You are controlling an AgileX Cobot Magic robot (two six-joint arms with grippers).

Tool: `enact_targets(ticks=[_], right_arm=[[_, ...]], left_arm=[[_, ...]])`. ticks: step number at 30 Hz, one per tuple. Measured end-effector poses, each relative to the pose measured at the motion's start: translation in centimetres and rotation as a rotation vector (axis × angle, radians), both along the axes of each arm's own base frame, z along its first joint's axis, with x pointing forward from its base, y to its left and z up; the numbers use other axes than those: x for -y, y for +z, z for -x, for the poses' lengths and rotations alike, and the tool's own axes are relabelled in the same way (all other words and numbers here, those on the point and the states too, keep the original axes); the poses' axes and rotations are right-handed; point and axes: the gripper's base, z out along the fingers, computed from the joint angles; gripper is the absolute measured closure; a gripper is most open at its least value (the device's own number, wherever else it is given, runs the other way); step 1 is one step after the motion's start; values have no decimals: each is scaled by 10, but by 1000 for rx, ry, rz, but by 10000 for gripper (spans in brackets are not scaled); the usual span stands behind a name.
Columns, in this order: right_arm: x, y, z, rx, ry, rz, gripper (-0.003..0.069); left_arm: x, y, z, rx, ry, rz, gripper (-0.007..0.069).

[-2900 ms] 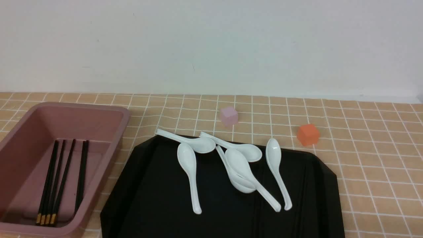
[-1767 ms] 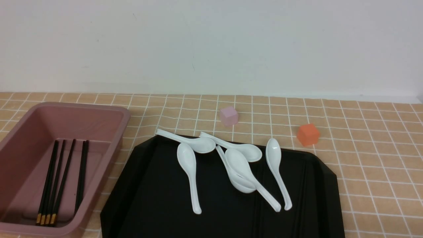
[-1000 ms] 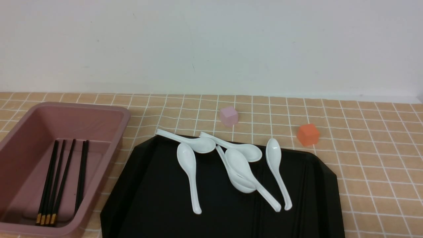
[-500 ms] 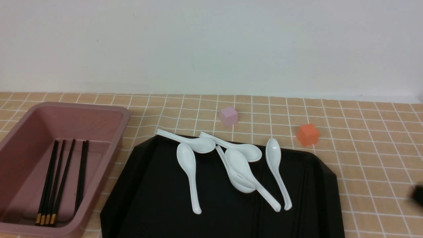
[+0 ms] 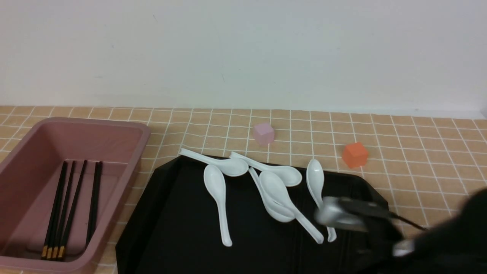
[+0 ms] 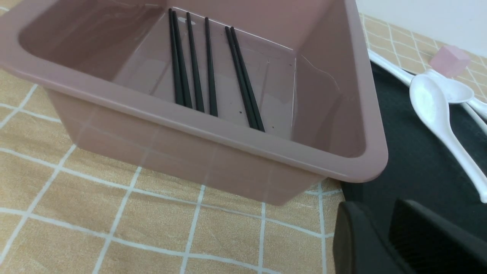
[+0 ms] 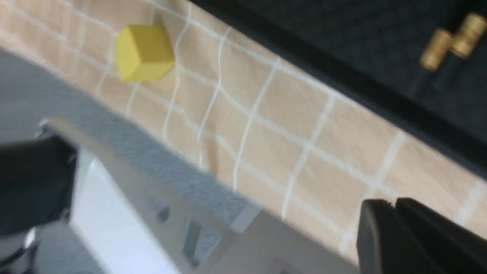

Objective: On brown tablecloth take chopsticks from black tray and put them in box.
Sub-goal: 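Move the gripper over the chopsticks on the black tray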

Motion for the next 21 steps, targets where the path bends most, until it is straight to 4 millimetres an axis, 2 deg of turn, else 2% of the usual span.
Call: enact_targets(ticks=[3,7,9,15,21], right_arm=[[-23,-4,-18,-14,-51,70,482],[-44,-12,-38,-50,-82,210,386],[-50,-17,-42,-63,-87,275,361],[-67,-43,-58,-80,-172,465,328],[-68,-57,-66,-72,-241,514,327]], left_arm=[[0,0,0,0,0,0,470],[0,0,0,0,0,-3,469],[0,0,0,0,0,-3,467],[0,0,0,0,0,-3,459],[0,0,0,0,0,-3,459]])
